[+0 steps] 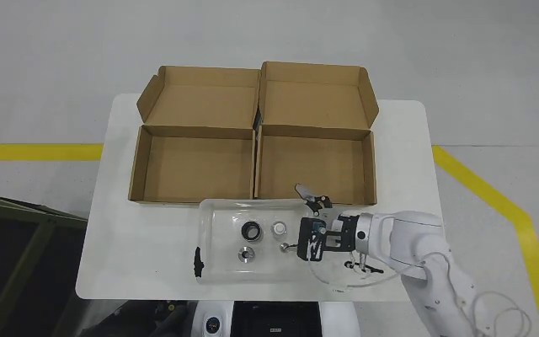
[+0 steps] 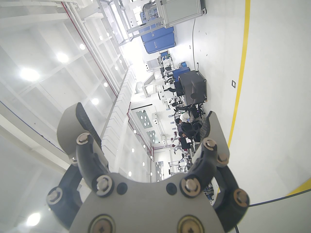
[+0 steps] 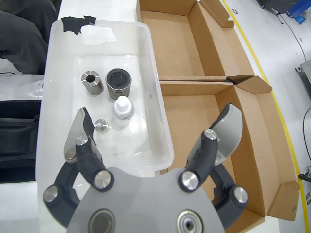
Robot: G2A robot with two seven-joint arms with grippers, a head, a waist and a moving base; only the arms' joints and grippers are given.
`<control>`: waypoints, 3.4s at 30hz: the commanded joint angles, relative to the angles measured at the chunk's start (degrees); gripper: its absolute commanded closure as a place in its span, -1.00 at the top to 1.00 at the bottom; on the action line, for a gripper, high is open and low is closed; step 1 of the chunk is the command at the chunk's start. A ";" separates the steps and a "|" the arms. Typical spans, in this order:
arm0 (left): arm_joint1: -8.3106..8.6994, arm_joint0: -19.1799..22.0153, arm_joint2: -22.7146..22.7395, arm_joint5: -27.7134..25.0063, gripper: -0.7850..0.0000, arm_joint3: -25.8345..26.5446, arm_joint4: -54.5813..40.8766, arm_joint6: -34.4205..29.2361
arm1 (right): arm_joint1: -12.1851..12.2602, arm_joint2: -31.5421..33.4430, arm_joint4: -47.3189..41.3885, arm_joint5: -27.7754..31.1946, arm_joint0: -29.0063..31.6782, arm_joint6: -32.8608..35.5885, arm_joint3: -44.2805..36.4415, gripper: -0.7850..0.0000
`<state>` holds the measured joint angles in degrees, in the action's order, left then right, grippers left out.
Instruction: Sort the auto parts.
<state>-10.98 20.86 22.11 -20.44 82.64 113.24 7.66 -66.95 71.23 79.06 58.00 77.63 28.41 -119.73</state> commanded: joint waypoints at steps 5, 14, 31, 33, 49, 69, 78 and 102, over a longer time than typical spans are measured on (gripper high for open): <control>0.00 0.00 0.00 0.00 1.00 0.00 0.00 0.00 | 0.15 -4.95 -0.61 -0.09 -2.64 1.38 2.59 1.00; 0.00 0.00 0.00 0.00 1.00 0.00 0.00 0.00 | 0.36 -8.04 0.49 -0.34 -4.48 1.61 6.22 1.00; 0.00 0.00 0.00 0.00 1.00 0.00 0.00 0.00 | 0.96 -11.40 0.67 -1.07 -5.71 2.17 9.37 1.00; 0.00 0.00 0.00 0.00 1.00 0.00 0.00 0.00 | 1.02 -11.63 0.53 -1.20 -6.04 2.18 9.87 1.00; 0.00 0.00 0.00 0.00 1.00 0.00 0.00 0.00 | 1.45 -12.54 -2.71 -2.39 -8.72 2.71 13.66 0.61; 0.00 0.00 0.00 0.00 1.00 0.00 0.00 0.00 | 2.25 -12.83 -4.90 -2.77 -9.98 0.88 14.47 -1.00; 0.00 0.00 0.00 0.00 1.00 0.00 0.00 0.00 | 3.27 -9.97 -8.17 -0.16 -9.05 -1.07 10.13 -1.00; 0.00 0.00 0.00 0.00 1.00 0.00 0.00 0.00 | 5.03 -8.88 -19.28 -0.04 -14.89 -13.64 6.73 -1.00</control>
<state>-10.98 20.86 22.11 -20.44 82.64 113.24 7.66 -61.94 62.15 60.06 57.99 62.93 15.10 -113.14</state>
